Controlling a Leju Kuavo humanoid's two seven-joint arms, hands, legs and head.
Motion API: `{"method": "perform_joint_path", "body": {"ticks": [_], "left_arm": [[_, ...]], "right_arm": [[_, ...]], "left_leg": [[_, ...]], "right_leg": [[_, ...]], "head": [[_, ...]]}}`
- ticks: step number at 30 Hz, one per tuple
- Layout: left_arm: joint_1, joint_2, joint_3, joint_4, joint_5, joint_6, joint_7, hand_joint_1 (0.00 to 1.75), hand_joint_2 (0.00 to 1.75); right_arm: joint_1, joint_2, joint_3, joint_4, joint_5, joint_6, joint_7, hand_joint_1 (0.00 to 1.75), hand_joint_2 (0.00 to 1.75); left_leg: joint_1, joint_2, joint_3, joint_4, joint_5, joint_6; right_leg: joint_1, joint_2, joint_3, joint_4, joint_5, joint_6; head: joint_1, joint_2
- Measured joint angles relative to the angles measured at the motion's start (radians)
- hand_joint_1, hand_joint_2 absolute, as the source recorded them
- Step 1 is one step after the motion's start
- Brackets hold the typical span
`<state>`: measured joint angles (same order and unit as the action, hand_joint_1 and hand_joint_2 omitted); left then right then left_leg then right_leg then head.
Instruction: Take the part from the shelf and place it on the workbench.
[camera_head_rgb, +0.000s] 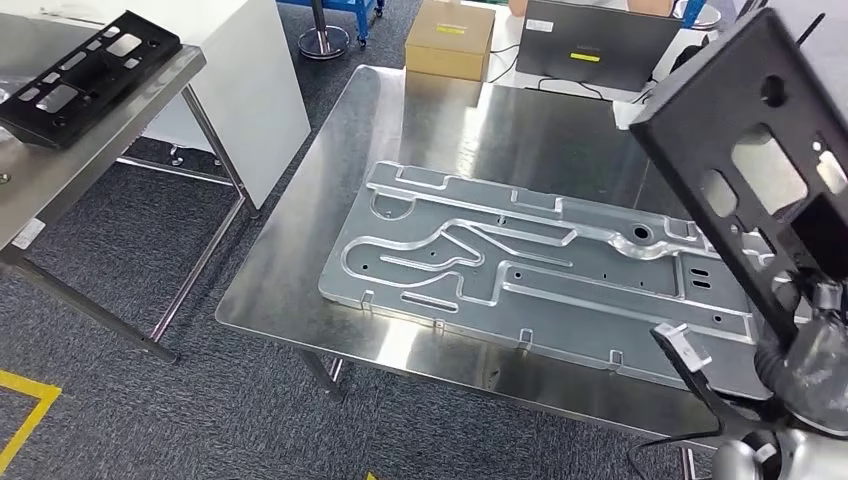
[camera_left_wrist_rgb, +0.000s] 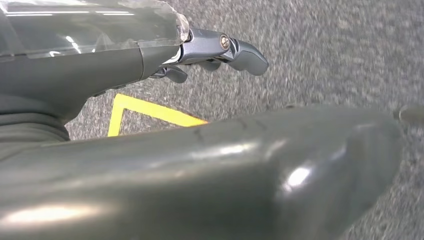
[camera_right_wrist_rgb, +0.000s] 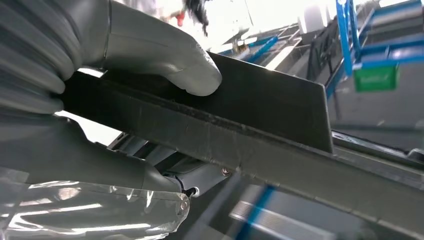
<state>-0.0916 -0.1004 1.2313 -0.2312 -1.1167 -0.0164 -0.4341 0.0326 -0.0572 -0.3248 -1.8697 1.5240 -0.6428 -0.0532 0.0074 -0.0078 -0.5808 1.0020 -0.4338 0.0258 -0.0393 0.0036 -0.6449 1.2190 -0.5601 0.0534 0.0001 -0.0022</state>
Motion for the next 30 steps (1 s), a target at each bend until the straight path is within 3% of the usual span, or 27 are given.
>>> {"method": "perform_joint_path", "body": {"ticks": [2, 3, 6, 8, 11, 13, 14, 15, 16, 18, 22, 24, 27, 28, 29, 30], "left_arm": [[-0.001, 0.001, -0.004, 0.000, -0.006, -0.003, 0.000, 0.00, 0.00], [-0.002, 0.001, -0.007, 0.000, -0.008, -0.005, -0.001, 0.00, 0.00], [-0.003, 0.004, -0.014, 0.000, -0.015, -0.012, -0.002, 0.00, 0.00], [-0.006, 0.005, -0.018, 0.000, -0.018, -0.014, -0.002, 0.00, 0.00], [-0.010, 0.005, -0.021, 0.000, -0.020, -0.017, -0.001, 0.00, 0.00], [-0.010, 0.005, -0.022, 0.001, -0.022, -0.018, 0.000, 0.00, 0.00], [-0.010, 0.005, -0.022, 0.001, -0.023, -0.018, 0.001, 0.00, 0.00], [-0.009, 0.006, -0.022, 0.001, -0.025, -0.018, 0.001, 0.00, 0.00], [-0.010, 0.008, -0.022, 0.001, -0.026, -0.018, 0.002, 0.00, 0.00], [-0.010, 0.013, -0.023, 0.001, -0.031, -0.018, 0.002, 0.00, 0.00], [-0.010, 0.015, -0.023, 0.001, -0.040, -0.018, 0.006, 0.00, 0.00], [-0.015, 0.014, -0.024, 0.001, -0.043, -0.018, 0.007, 0.00, 0.00], [-0.018, 0.013, -0.024, 0.001, -0.044, -0.020, 0.008, 0.00, 0.00], [-0.017, 0.013, -0.024, 0.001, -0.044, -0.022, 0.009, 0.00, 0.44], [-0.016, 0.013, -0.024, 0.001, -0.045, -0.026, 0.008, 0.00, 0.44], [-0.016, 0.013, -0.025, 0.002, -0.046, -0.030, 0.008, 0.00, 0.44]], "right_arm": [[-0.067, -0.104, 0.039, 0.076, 0.034, 0.059, 0.085, 1.75, 1.75], [-0.105, -0.163, 0.074, 0.118, 0.039, 0.087, 0.137, 1.75, 1.75], [-0.226, -0.297, 0.231, 0.246, 0.044, 0.138, 0.246, 1.75, 1.75], [-0.305, -0.349, 0.344, 0.332, 0.045, 0.159, 0.249, 1.75, 1.75], [-0.417, -0.384, 0.485, 0.473, 0.046, 0.183, 0.190, 1.75, 1.75], [-0.476, -0.386, 0.561, 0.572, 0.046, 0.188, 0.152, 1.75, 1.75], [-0.500, -0.386, 0.595, 0.617, 0.046, 0.186, 0.141, 1.75, 1.75], [-0.521, -0.385, 0.624, 0.657, 0.046, 0.183, 0.133, 1.75, 1.75], [-0.540, -0.384, 0.647, 0.692, 0.046, 0.179, 0.127, 1.75, 1.75], [-0.577, -0.376, 0.686, 0.751, 0.046, 0.165, 0.121, 1.75, 1.75], [-0.619, -0.331, 0.770, 0.854, 0.046, 0.140, 0.127, 1.75, 1.75], [-0.628, -0.309, 0.805, 0.888, 0.046, 0.131, 0.130, 1.75, 1.75], [-0.638, -0.277, 0.831, 0.934, 0.046, 0.116, 0.126, 0.44, 1.75], [-0.637, -0.265, 0.836, 0.948, 0.046, 0.113, 0.123, 0.00, 1.75], [-0.634, -0.253, 0.841, 0.960, 0.046, 0.109, 0.121, 0.00, 1.75], [-0.632, -0.242, 0.845, 0.970, 0.046, 0.105, 0.119, 0.00, 1.75]], "left_leg": [[0.005, -0.005, -0.002, 0.021, -0.015, -0.014], [0.005, -0.007, -0.007, 0.030, -0.020, -0.021], [0.002, -0.006, -0.017, 0.036, -0.021, -0.036], [0.004, -0.002, -0.027, 0.060, -0.037, -0.044], [0.005, 0.001, -0.106, 0.223, -0.116, -0.049], [0.004, 0.001, -0.158, 0.318, -0.138, -0.046], [0.003, 0.001, -0.161, 0.315, -0.121, -0.041], [0.001, 0.001, -0.145, 0.273, -0.088, -0.034], [-0.003, 0.001, -0.117, 0.206, -0.047, -0.024], [-0.011, 0.002, -0.065, 0.089, -0.001, -0.008], [-0.013, 0.004, -0.040, 0.029, 0.007, -0.001], [-0.008, 0.004, -0.027, 0.004, 0.017, 0.006], [-0.007, 0.001, -0.020, -0.006, 0.021, 0.012], [-0.007, 0.000, -0.020, -0.005, 0.020, 0.011], [-0.007, 0.000, -0.020, -0.003, 0.018, 0.010], [-0.006, 0.000, -0.019, 0.000, 0.015, 0.008]], "right_leg": [[-0.009, 0.001, 0.040, -0.115, 0.067, 0.014], [-0.010, 0.003, 0.050, -0.150, 0.081, 0.012], [-0.005, 0.008, 0.043, -0.160, 0.081, -0.015], [-0.006, 0.008, 0.042, -0.162, 0.084, -0.030], [-0.002, 0.001, 0.043, -0.163, 0.085, -0.043], [0.006, -0.002, 0.044, -0.163, 0.084, -0.047], [0.010, -0.004, 0.046, -0.163, 0.083, -0.049], [0.013, -0.006, 0.048, -0.163, 0.081, -0.050], [0.016, -0.007, 0.051, -0.164, 0.080, -0.051], [0.021, -0.009, 0.052, -0.164, 0.078, -0.049], [0.019, -0.008, 0.054, -0.177, 0.082, -0.031], [0.019, -0.007, 0.041, -0.145, 0.058, -0.024], [0.018, -0.005, -0.048, 0.025, -0.014, -0.017], [0.017, -0.005, -0.073, 0.067, -0.021, -0.014], [0.015, -0.005, -0.082, 0.073, -0.008, -0.012], [0.014, -0.005, -0.073, 0.043, 0.022, -0.010]], "head": [[0.002, 0.000], [0.004, 0.000], [0.005, 0.000], [0.004, 0.000], [0.000, 0.000], [-0.001, 0.000], [-0.001, 0.000], [-0.001, 0.000], [-0.001, 0.000], [0.000, 0.000], [0.001, 0.000], [0.001, 0.000], [0.002, 0.000], [0.003, 0.000], [0.002, 0.000], [0.002, 0.000]]}}
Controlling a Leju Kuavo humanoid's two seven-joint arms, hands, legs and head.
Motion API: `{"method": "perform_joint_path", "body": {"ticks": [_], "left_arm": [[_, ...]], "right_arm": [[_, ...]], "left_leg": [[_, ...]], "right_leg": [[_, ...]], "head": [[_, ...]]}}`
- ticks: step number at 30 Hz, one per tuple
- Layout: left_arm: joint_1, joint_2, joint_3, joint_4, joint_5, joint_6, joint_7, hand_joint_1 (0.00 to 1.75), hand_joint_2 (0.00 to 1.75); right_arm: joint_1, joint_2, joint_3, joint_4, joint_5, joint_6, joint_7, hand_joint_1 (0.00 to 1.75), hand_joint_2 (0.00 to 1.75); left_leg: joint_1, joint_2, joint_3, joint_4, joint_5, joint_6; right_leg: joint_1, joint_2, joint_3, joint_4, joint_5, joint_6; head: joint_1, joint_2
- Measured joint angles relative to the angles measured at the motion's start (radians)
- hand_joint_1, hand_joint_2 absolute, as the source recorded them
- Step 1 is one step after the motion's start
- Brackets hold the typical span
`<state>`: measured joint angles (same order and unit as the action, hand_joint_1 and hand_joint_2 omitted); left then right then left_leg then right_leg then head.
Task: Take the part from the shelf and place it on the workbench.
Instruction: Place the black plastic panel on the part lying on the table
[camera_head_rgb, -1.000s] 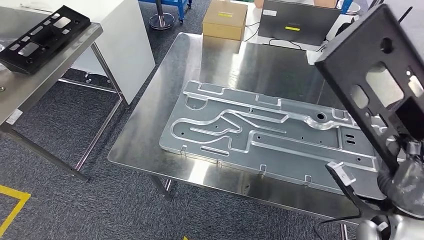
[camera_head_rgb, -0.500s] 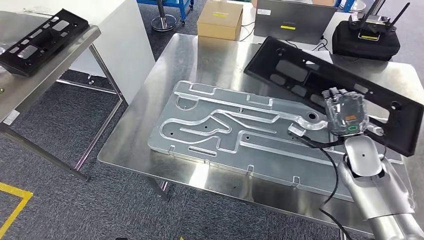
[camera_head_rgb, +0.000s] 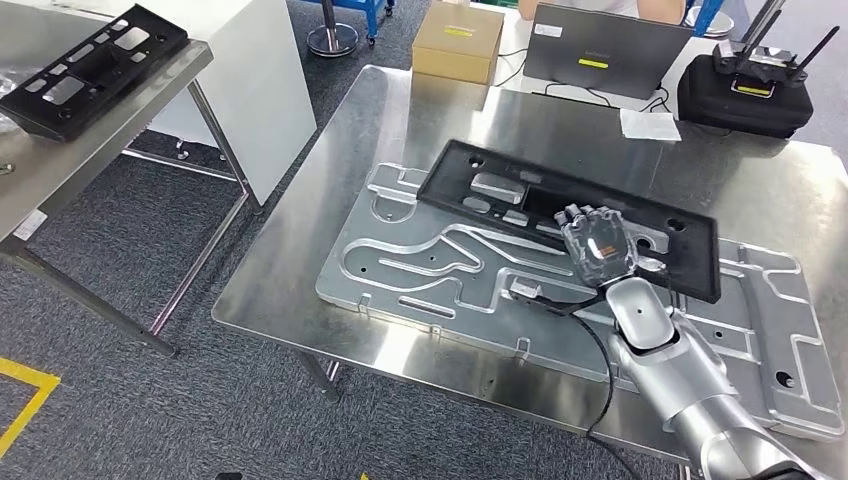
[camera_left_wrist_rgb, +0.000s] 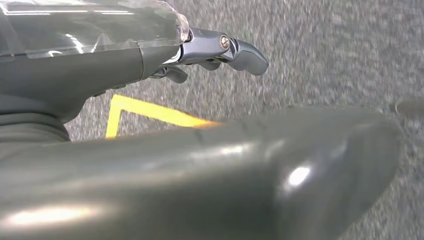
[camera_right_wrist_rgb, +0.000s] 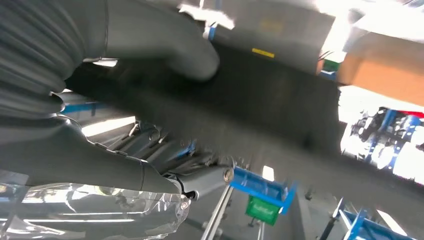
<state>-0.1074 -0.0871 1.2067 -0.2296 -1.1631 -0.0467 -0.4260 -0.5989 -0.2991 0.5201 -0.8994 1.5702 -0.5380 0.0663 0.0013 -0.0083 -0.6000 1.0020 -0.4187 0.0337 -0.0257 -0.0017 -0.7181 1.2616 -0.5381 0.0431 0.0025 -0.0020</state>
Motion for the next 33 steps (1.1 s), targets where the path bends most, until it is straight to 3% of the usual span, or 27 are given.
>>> {"method": "perform_joint_path", "body": {"ticks": [1, 2, 4, 7, 9, 12, 13, 14, 15, 16, 18, 19, 22, 24, 25, 27, 28, 29, 30, 31, 33], "left_arm": [[0.000, 0.000, -0.001, 0.000, -0.002, -0.004, 0.000, 0.00, 0.44], [0.000, 0.000, -0.003, 0.000, -0.003, -0.007, 0.000, 0.00, 0.00], [0.000, -0.001, -0.005, 0.001, 0.001, -0.011, -0.001, 0.00, 0.00], [0.003, -0.001, -0.005, 0.001, 0.010, -0.020, -0.001, 0.00, 0.00], [0.003, 0.000, -0.005, 0.001, 0.011, -0.022, 0.000, 0.00, 0.00], [0.005, -0.001, -0.005, 0.001, 0.012, -0.022, 0.000, 0.00, 0.00], [0.007, -0.001, -0.005, 0.001, 0.013, -0.023, 0.001, 0.00, 0.00], [0.008, -0.001, -0.005, 0.001, 0.015, -0.023, 0.001, 0.00, 0.00], [0.010, -0.001, -0.005, 0.001, 0.016, -0.023, 0.002, 0.00, 0.00], [0.010, -0.001, -0.005, 0.001, 0.018, -0.023, 0.002, 0.00, 0.00], [0.011, 0.000, -0.005, 0.001, 0.022, -0.023, 0.002, 0.00, 0.00], [0.011, 0.000, -0.004, 0.001, 0.024, -0.023, 0.002, 0.00, 0.00], [0.014, -0.001, 0.000, 0.001, 0.031, -0.024, 0.002, 0.00, 0.00], [0.015, -0.001, 0.005, 0.001, 0.037, -0.025, 0.002, 0.00, 0.00], [0.015, -0.002, 0.007, 0.001, 0.040, -0.027, 0.002, 0.00, 0.00], [0.015, -0.002, 0.011, 0.001, 0.047, -0.030, 0.000, 0.00, 0.00], [0.017, -0.002, 0.014, 0.001, 0.050, -0.032, -0.002, 0.00, 0.00], [0.018, -0.002, 0.017, 0.001, 0.053, -0.033, -0.003, 0.00, 0.00], [0.020, -0.002, 0.021, 0.001, 0.056, -0.034, -0.004, 0.00, 0.00], [0.020, -0.002, 0.025, 0.001, 0.059, -0.035, -0.005, 0.00, 0.00], [0.020, -0.003, 0.032, 0.001, 0.066, -0.036, -0.006, 0.00, 0.00]], "right_arm": [[0.002, 0.009, 0.003, 0.008, 0.000, -0.004, -0.002, 0.00, 1.75], [0.003, 0.017, 0.005, 0.016, 0.000, -0.008, -0.004, 0.00, 1.75], [0.007, 0.030, 0.005, 0.029, 0.000, -0.017, -0.007, 0.00, 1.75], [0.027, 0.048, -0.002, 0.046, 0.000, -0.034, -0.013, 0.00, 1.75], [0.037, 0.058, -0.014, 0.053, -0.001, -0.046, -0.018, 0.00, 1.75], [0.050, 0.071, -0.039, 0.061, -0.004, -0.061, -0.027, 0.00, 1.75], [0.056, 0.075, -0.050, 0.062, -0.005, -0.067, -0.032, 0.00, 1.31], [0.062, 0.079, -0.061, 0.063, -0.007, -0.073, -0.039, 0.00, 0.87], [0.069, 0.083, -0.076, 0.061, -0.012, -0.079, -0.047, 0.00, 0.44], [0.078, 0.089, -0.093, 0.055, -0.020, -0.084, -0.056, 0.00, 0.00], [0.103, 0.102, -0.134, 0.030, -0.047, -0.091, -0.082, 0.00, 0.00], [0.121, 0.111, -0.155, 0.010, -0.070, -0.093, -0.097, 0.00, 0.00], [0.197, 0.150, -0.215, -0.088, -0.171, -0.083, -0.152, 0.00, 0.00], [0.254, 0.183, -0.247, -0.185, -0.255, -0.061, -0.186, 0.00, 0.00], [0.281, 0.198, -0.258, -0.238, -0.295, -0.048, -0.197, 0.00, 0.00], [0.333, 0.221, -0.269, -0.341, -0.372, -0.017, -0.214, 0.00, 0.00], [0.361, 0.231, -0.270, -0.396, -0.416, 0.000, -0.222, 0.00, 0.00], [0.387, 0.241, -0.270, -0.448, -0.460, 0.017, -0.230, 0.00, 0.00], [0.412, 0.251, -0.267, -0.499, -0.503, 0.030, -0.237, 0.00, 0.00], [0.434, 0.258, -0.263, -0.547, -0.537, 0.041, -0.242, 0.00, 0.00], [0.477, 0.268, -0.249, -0.642, -0.588, 0.051, -0.253, 0.00, 0.00]], "left_leg": [[0.001, -0.001, 0.000, 0.005, -0.004, -0.003], [0.000, -0.001, -0.001, 0.011, -0.009, -0.008], [-0.003, -0.001, -0.005, 0.024, -0.017, -0.018], [-0.005, 0.000, -0.006, 0.027, -0.022, -0.032], [-0.002, 0.001, -0.018, 0.061, -0.048, -0.042], [0.004, 0.002, -0.094, 0.234, -0.133, -0.055], [0.006, 0.002, -0.117, 0.284, -0.148, -0.057], [0.008, 0.002, -0.125, 0.301, -0.145, -0.058], [0.009, 0.002, -0.115, 0.280, -0.125, -0.057], [0.009, 0.002, -0.087, 0.226, -0.092, -0.056], [0.008, 0.002, -0.022, 0.092, -0.041, -0.050], [0.006, 0.001, -0.001, 0.049, -0.031, -0.047], [0.002, 0.001, 0.009, 0.022, -0.026, -0.032], [0.006, 0.003, 0.013, 0.009, -0.015, -0.018], [0.008, 0.004, 0.015, 0.004, -0.010, -0.012], [0.006, 0.004, 0.014, 0.003, -0.008, -0.008], [0.005, 0.004, 0.012, 0.004, -0.008, -0.008], [0.004, 0.004, 0.010, 0.005, -0.008, -0.008], [0.004, 0.004, 0.009, 0.007, -0.008, -0.008], [0.005, 0.004, 0.007, 0.010, -0.009, -0.009], [0.004, 0.003, 0.002, 0.022, -0.012, -0.016]], "right_leg": [[-0.002, -0.001, 0.026, -0.062, 0.040, 0.001], [-0.003, -0.001, 0.055, -0.126, 0.068, -0.001], [0.001, 0.000, 0.090, -0.206, 0.093, -0.011], [0.003, 0.003, 0.093, -0.217, 0.091, -0.029], [0.000, 0.003, 0.098, -0.222, 0.093, -0.042], [0.000, 0.001, 0.101, -0.224, 0.092, -0.051], [0.001, 0.001, 0.102, -0.223, 0.092, -0.052], [0.001, 0.001, 0.104, -0.223, 0.091, -0.052], [0.001, 0.001, 0.106, -0.223, 0.090, -0.051], [0.001, 0.001, 0.109, -0.223, 0.088, -0.050], [0.002, 0.002, 0.113, -0.222, 0.086, -0.044], [0.003, 0.002, 0.113, -0.223, 0.086, -0.039], [0.004, 0.002, 0.112, -0.229, 0.089, -0.022], [0.003, 0.002, 0.106, -0.210, 0.066, -0.014], [0.003, 0.002, 0.092, -0.173, 0.038, -0.012], [0.003, 0.002, 0.043, -0.050, -0.035, -0.011], [0.003, 0.002, 0.019, 0.011, -0.060, -0.010], [0.003, 0.002, 0.005, 0.045, -0.068, -0.008], [0.002, 0.002, 0.009, 0.042, -0.057, -0.007], [0.000, 0.001, 0.032, 0.002, -0.029, -0.006], [-0.002, 0.001, 0.102, -0.132, 0.031, -0.005]], "head": [[0.000, 0.000], [0.000, 0.000], [-0.001, 0.000], [-0.003, 0.000], [-0.006, 0.000], [-0.010, 0.000], [-0.010, 0.000], [-0.010, 0.000], [-0.010, 0.000], [-0.010, 0.000], [-0.010, 0.000], [-0.010, 0.000], [-0.010, 0.000], [-0.009, 0.000], [-0.009, 0.000], [-0.009, 0.000], [-0.009, 0.000], [-0.009, 0.000], [-0.009, 0.000], [-0.009, 0.000], [-0.008, 0.000]]}}
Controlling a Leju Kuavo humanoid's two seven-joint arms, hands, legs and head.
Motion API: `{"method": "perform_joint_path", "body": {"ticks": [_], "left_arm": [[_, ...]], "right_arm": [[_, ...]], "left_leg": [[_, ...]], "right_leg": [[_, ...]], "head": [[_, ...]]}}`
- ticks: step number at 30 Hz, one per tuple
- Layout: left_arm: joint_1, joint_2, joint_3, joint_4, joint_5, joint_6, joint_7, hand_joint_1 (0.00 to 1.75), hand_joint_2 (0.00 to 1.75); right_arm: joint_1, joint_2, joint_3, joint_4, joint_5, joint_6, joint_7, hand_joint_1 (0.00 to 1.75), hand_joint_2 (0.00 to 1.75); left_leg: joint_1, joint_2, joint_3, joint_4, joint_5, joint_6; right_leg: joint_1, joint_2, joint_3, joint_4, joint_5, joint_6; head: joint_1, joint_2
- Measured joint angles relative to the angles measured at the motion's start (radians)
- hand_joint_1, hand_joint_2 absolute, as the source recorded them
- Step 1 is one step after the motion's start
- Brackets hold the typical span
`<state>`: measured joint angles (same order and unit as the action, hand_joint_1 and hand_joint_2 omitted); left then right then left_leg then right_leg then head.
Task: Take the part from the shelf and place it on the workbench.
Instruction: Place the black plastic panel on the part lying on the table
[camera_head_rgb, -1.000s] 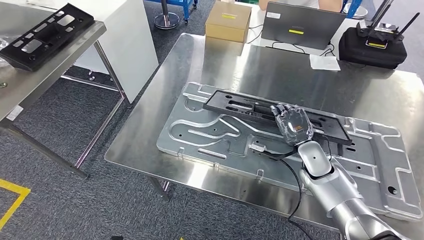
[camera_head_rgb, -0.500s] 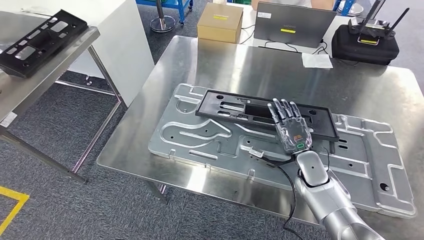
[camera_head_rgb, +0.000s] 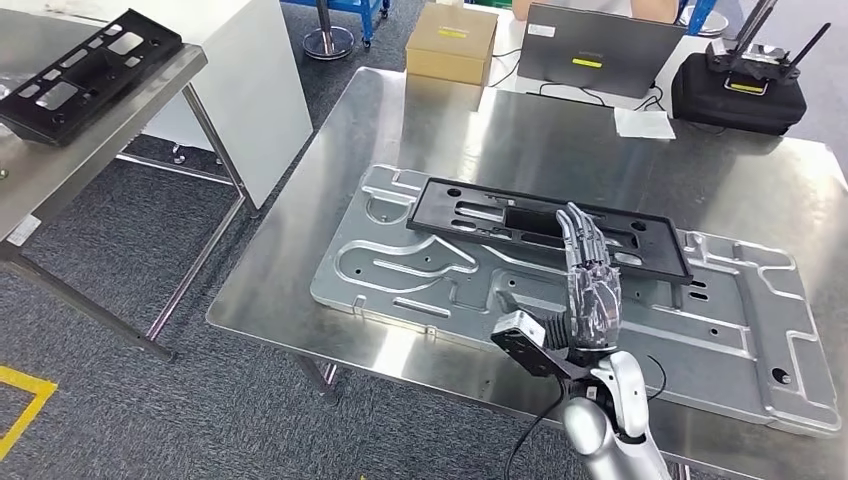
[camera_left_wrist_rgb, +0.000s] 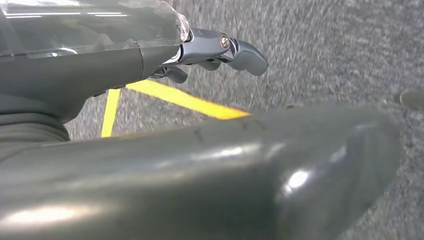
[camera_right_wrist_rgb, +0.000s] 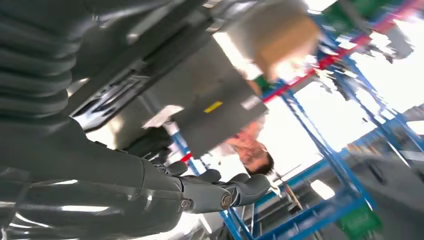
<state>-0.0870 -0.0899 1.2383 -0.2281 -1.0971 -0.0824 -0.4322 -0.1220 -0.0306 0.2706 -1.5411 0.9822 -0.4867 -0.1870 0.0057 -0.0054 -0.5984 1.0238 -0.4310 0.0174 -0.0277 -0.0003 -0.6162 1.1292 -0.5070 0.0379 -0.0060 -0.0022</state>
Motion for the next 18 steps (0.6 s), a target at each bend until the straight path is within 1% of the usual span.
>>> {"method": "perform_joint_path", "body": {"ticks": [1, 2, 4, 5, 6, 7, 8, 9, 10, 11, 12, 13, 14, 15, 16, 17, 18], "left_arm": [[0.000, 0.000, 0.003, 0.000, 0.004, 0.000, -0.001, 0.00, 0.00], [0.001, 0.000, 0.007, 0.000, 0.010, 0.000, -0.001, 0.00, 0.00], [0.004, 0.000, 0.018, 0.000, 0.021, 0.000, -0.002, 0.00, 0.00], [0.005, 0.000, 0.024, 0.000, 0.027, 0.001, -0.002, 0.00, 0.00], [0.007, 0.000, 0.031, 0.000, 0.032, 0.001, -0.002, 0.00, 0.00], [0.008, 0.001, 0.037, 0.000, 0.038, 0.002, -0.002, 0.00, 0.00], [0.009, 0.000, 0.043, 0.000, 0.044, 0.003, -0.002, 0.00, 0.00], [0.009, 0.000, 0.049, 0.000, 0.049, 0.003, -0.002, 0.00, 0.00], [0.010, 0.000, 0.054, 0.000, 0.054, 0.004, -0.001, 0.00, 0.00], [0.011, 0.000, 0.060, 0.000, 0.058, 0.005, 0.000, 0.00, 0.00], [0.011, -0.001, 0.065, 0.000, 0.063, 0.006, 0.000, 0.00, 0.00], [0.012, -0.001, 0.071, 0.000, 0.067, 0.007, 0.000, 0.00, 0.00], [0.012, -0.001, 0.076, 0.000, 0.073, 0.009, 0.000, 0.00, 0.00], [0.011, 0.001, 0.082, 0.000, 0.079, 0.011, 0.001, 0.00, 0.00], [0.010, 0.000, 0.087, 0.000, 0.084, 0.013, 0.001, 0.00, 0.00], [0.009, 0.000, 0.093, 0.000, 0.088, 0.015, 0.001, 0.00, 0.00], [0.008, 0.000, 0.098, -0.001, 0.092, 0.016, 0.000, 0.00, 0.00]], "right_arm": [[0.026, 0.004, 0.010, -0.050, -0.025, 0.001, -0.009, 0.00, 0.00], [0.053, 0.008, 0.021, -0.099, -0.053, 0.001, -0.020, 0.00, 0.44], [0.110, 0.012, 0.046, -0.190, -0.126, 0.002, -0.052, 0.00, 1.31], [0.138, 0.012, 0.059, -0.232, -0.172, 0.006, -0.074, 0.00, 1.75], [0.167, 0.012, 0.074, -0.276, -0.224, 0.011, -0.099, 0.00, 1.75], [0.199, 0.012, 0.089, -0.319, -0.271, 0.014, -0.128, 0.00, 1.75], [0.232, 0.012, 0.106, -0.360, -0.311, 0.015, -0.159, 0.00, 1.75], [0.266, 0.012, 0.122, -0.396, -0.337, 0.013, -0.188, 0.00, 1.75], [0.299, 0.011, 0.137, -0.429, -0.354, 0.007, -0.214, 0.00, 1.75], [0.330, 0.011, 0.150, -0.457, -0.366, -0.002, -0.236, 0.00, 1.75], [0.361, 0.010, 0.161, -0.484, -0.381, -0.015, -0.253, 0.00, 1.75], [0.390, 0.010, 0.170, -0.507, -0.398, -0.030, -0.266, 0.00, 1.75], [0.418, 0.009, 0.176, -0.528, -0.418, -0.046, -0.277, 0.00, 1.75], [0.443, 0.009, 0.179, -0.547, -0.444, -0.060, -0.289, 0.00, 1.75], [0.468, 0.009, 0.181, -0.562, -0.473, -0.070, -0.300, 0.00, 1.75], [0.491, 0.009, 0.182, -0.573, -0.506, -0.075, -0.312, 0.00, 1.31], [0.514, 0.009, 0.181, -0.581, -0.542, -0.075, -0.326, 0.00, 0.87]], "left_leg": [[-0.001, -0.001, -0.004, 0.006, -0.001, -0.005], [-0.003, -0.002, -0.008, 0.012, -0.001, -0.011], [-0.004, -0.004, -0.012, 0.013, 0.003, -0.021], [-0.003, -0.003, -0.014, 0.014, 0.000, -0.026], [-0.002, -0.002, -0.019, 0.025, -0.016, -0.032], [-0.001, -0.001, -0.028, 0.055, -0.046, -0.037], [0.001, 0.000, -0.042, 0.104, -0.088, -0.042], [0.001, 0.000, -0.059, 0.167, -0.133, -0.045], [0.002, 0.000, -0.073, 0.229, -0.170, -0.047], [0.002, 0.000, -0.076, 0.268, -0.190, -0.046], [0.001, 0.000, -0.061, 0.273, -0.192, -0.042], [-0.001, 0.000, -0.027, 0.235, -0.177, -0.034], [-0.005, -0.001, 0.024, 0.164, -0.153, -0.022], [-0.011, 0.000, 0.073, 0.084, -0.136, -0.007], [-0.017, 0.001, 0.111, 0.020, -0.120, 0.006], [-0.023, 0.002, 0.132, -0.020, -0.112, 0.016], [-0.027, 0.004, 0.135, -0.034, -0.108, 0.021]], "right_leg": [[0.000, 0.001, 0.023, -0.048, 0.016, -0.003], [0.001, 0.003, 0.033, -0.072, 0.022, -0.007], [0.004, 0.005, 0.029, -0.075, 0.024, -0.021], [0.004, 0.004, 0.026, -0.076, 0.028, -0.029], [0.004, 0.002, 0.023, -0.078, 0.033, -0.038], [0.003, 0.000, 0.018, -0.081, 0.039, -0.046], [0.003, -0.002, 0.013, -0.081, 0.044, -0.052], [0.005, -0.004, 0.006, -0.081, 0.049, -0.056], [0.007, -0.006, -0.002, -0.080, 0.054, -0.058], [0.011, -0.007, -0.009, -0.079, 0.059, -0.060], [0.014, -0.007, -0.016, -0.078, 0.064, -0.061], [0.018, -0.007, -0.022, -0.078, 0.070, -0.062], [0.023, -0.006, -0.027, -0.078, 0.076, -0.063], [0.024, -0.005, -0.031, -0.080, 0.083, -0.063], [0.024, -0.005, -0.033, -0.082, 0.090, -0.061], [0.022, -0.005, -0.034, -0.085, 0.097, -0.056], [0.017, -0.006, -0.034, -0.089, 0.105, -0.050]], "head": [[-0.001, 0.000], [-0.001, 0.000], [-0.002, 0.000], [-0.002, 0.000], [-0.003, 0.000], [-0.005, 0.000], [-0.007, 0.000], [-0.008, 0.000], [-0.008, 0.000], [-0.009, 0.000], [-0.009, 0.000], [-0.009, 0.000], [-0.009, 0.000], [-0.008, 0.000], [-0.007, 0.000], [-0.008, 0.000], [-0.010, 0.000]]}}
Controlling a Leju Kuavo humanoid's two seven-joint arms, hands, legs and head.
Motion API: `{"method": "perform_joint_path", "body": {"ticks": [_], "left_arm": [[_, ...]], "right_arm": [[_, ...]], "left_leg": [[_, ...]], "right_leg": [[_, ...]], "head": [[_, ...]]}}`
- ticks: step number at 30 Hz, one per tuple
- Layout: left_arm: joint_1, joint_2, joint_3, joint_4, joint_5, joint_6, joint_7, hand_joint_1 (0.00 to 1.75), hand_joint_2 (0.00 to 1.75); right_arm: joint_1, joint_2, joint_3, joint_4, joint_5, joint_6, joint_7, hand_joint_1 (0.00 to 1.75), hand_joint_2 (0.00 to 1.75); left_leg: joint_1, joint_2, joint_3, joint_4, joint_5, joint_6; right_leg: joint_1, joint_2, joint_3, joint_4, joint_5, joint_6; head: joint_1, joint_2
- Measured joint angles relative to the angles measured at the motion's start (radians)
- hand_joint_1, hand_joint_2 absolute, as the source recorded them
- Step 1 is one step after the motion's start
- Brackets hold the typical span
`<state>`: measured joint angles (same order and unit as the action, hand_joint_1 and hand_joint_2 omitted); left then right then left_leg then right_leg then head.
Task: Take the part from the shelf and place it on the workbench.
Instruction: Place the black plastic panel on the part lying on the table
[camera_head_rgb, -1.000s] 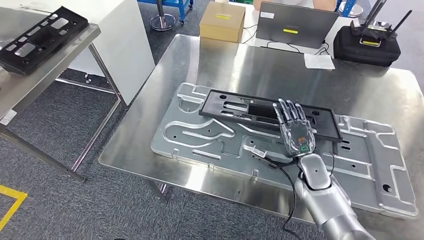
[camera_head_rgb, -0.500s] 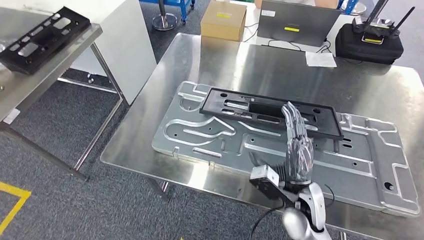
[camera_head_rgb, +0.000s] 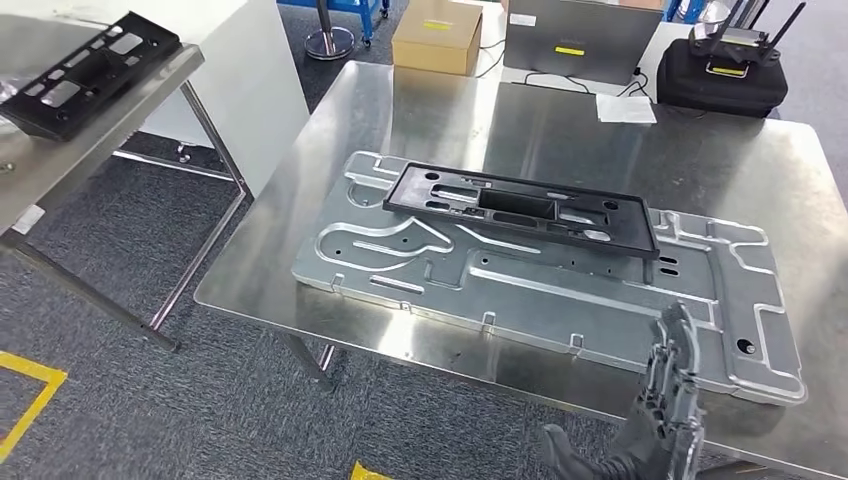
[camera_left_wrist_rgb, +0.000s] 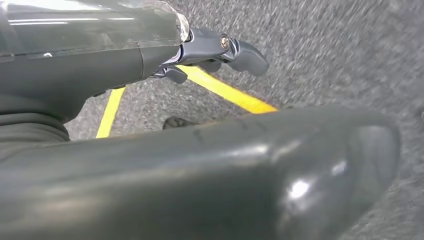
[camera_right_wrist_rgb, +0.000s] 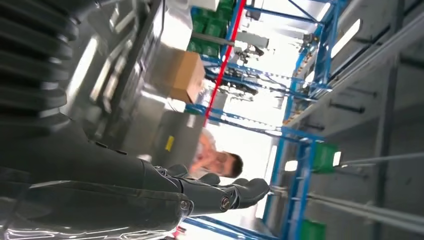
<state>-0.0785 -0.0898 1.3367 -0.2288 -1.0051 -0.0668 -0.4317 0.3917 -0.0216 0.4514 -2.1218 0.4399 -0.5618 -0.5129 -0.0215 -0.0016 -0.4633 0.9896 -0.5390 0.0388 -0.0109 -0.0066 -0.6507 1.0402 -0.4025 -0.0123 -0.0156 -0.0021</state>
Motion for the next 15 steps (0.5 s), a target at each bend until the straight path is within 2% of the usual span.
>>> {"method": "perform_joint_path", "body": {"ticks": [2, 3, 4, 5, 7, 8, 9, 10, 11, 12, 13, 14, 15], "left_arm": [[0.002, -0.003, 0.010, 0.000, 0.007, 0.002, 0.000, 0.00, 0.00], [0.004, -0.005, 0.015, 0.000, 0.010, 0.002, 0.000, 0.00, 0.00], [0.004, -0.007, 0.020, 0.000, 0.013, 0.003, 0.000, 0.00, 0.00], [0.004, -0.009, 0.023, 0.000, 0.014, 0.003, 0.000, 0.00, 0.00], [0.003, -0.013, 0.030, 0.000, 0.016, 0.004, -0.001, 0.00, 0.00], [0.003, -0.014, 0.033, 0.000, 0.017, 0.004, -0.001, 0.00, 0.00], [0.004, -0.017, 0.037, 0.000, 0.018, 0.004, -0.001, 0.00, 0.00], [0.004, -0.019, 0.041, 0.000, 0.020, 0.005, -0.001, 0.00, 0.00], [0.004, -0.022, 0.045, 0.000, 0.021, 0.005, -0.001, 0.00, 0.00], [0.003, -0.024, 0.048, 0.000, 0.023, 0.005, -0.002, 0.00, 0.00], [0.003, -0.025, 0.051, 0.000, 0.024, 0.006, -0.002, 0.00, 0.00], [0.002, -0.025, 0.053, 0.000, 0.026, 0.006, -0.003, 0.00, 0.00], [0.001, -0.026, 0.055, 0.000, 0.028, 0.007, -0.005, 0.00, 0.00]], "right_arm": [[0.045, 0.005, -0.012, -0.007, -0.072, 0.017, -0.030, 0.00, 0.00], [0.068, 0.012, -0.026, -0.010, -0.106, 0.036, -0.050, 0.00, 0.00], [0.088, 0.022, -0.046, -0.011, -0.138, 0.063, -0.070, 0.00, 0.00], [0.105, 0.035, -0.068, -0.012, -0.167, 0.098, -0.089, 0.00, 0.00], [0.134, 0.074, -0.124, -0.009, -0.208, 0.196, -0.121, 0.00, 0.00], [0.148, 0.103, -0.162, -0.006, -0.220, 0.262, -0.132, 0.00, 0.00], [0.161, 0.138, -0.209, 0.000, -0.230, 0.331, -0.141, 0.00, 0.00], [0.170, 0.174, -0.260, 0.009, -0.239, 0.392, -0.146, 0.00, 0.00], [0.176, 0.206, -0.314, 0.019, -0.249, 0.437, -0.147, 0.00, 0.00], [0.178, 0.230, -0.361, 0.031, -0.257, 0.461, -0.146, 0.00, 0.00], [0.181, 0.249, -0.402, 0.043, -0.262, 0.467, -0.144, 0.00, 0.00], [0.185, 0.264, -0.435, 0.054, -0.267, 0.464, -0.142, 0.00, 0.00], [0.189, 0.277, -0.463, 0.064, -0.270, 0.457, -0.141, 0.00, 0.00]], "left_leg": [[-0.003, 0.001, -0.003, -0.016, 0.028, 0.005], [0.000, 0.003, -0.005, -0.030, 0.045, 0.006], [0.003, 0.005, -0.010, -0.043, 0.064, 0.007], [0.008, 0.008, -0.018, -0.052, 0.081, 0.006], [0.010, 0.012, -0.048, -0.053, 0.105, 0.003], [0.012, 0.014, -0.065, -0.049, 0.115, 0.000], [0.015, 0.015, -0.084, -0.043, 0.125, -0.005], [0.019, 0.014, -0.104, -0.034, 0.133, -0.011], [0.024, 0.012, -0.125, -0.022, 0.140, -0.018], [0.028, 0.009, -0.146, -0.007, 0.146, -0.026], [0.030, 0.005, -0.165, 0.010, 0.150, -0.033], [0.030, 0.000, -0.177, 0.023, 0.154, -0.040], [0.029, -0.006, -0.185, 0.032, 0.159, -0.046]], "right_leg": [[-0.004, 0.000, 0.000, -0.009, 0.015, 0.012], [-0.004, 0.001, -0.002, -0.009, 0.009, 0.017], [-0.003, 0.003, -0.007, 0.005, -0.018, 0.021], [-0.003, 0.005, -0.017, 0.040, -0.065, 0.025], [-0.009, 0.006, -0.036, 0.147, -0.167, 0.035], [-0.012, 0.006, -0.038, 0.196, -0.189, 0.041], [-0.016, 0.006, -0.029, 0.225, -0.185, 0.047], [-0.020, 0.006, -0.007, 0.223, -0.159, 0.053], [-0.025, 0.008, 0.031, 0.191, -0.130, 0.060], [-0.031, 0.019, 0.080, 0.131, -0.122, 0.067], [-0.033, 0.034, 0.130, 0.065, -0.129, 0.068], [-0.035, 0.046, 0.165, 0.016, -0.144, 0.065], [-0.034, 0.056, 0.184, -0.013, -0.163, 0.057]], "head": [[-0.004, 0.000], [-0.004, 0.000], [-0.003, 0.000], [-0.001, 0.000], [0.001, 0.000], [0.001, 0.000], [0.001, 0.000], [0.001, 0.000], [0.001, 0.000], [0.002, 0.000], [0.002, 0.000], [0.002, 0.000], [0.001, 0.000]]}}
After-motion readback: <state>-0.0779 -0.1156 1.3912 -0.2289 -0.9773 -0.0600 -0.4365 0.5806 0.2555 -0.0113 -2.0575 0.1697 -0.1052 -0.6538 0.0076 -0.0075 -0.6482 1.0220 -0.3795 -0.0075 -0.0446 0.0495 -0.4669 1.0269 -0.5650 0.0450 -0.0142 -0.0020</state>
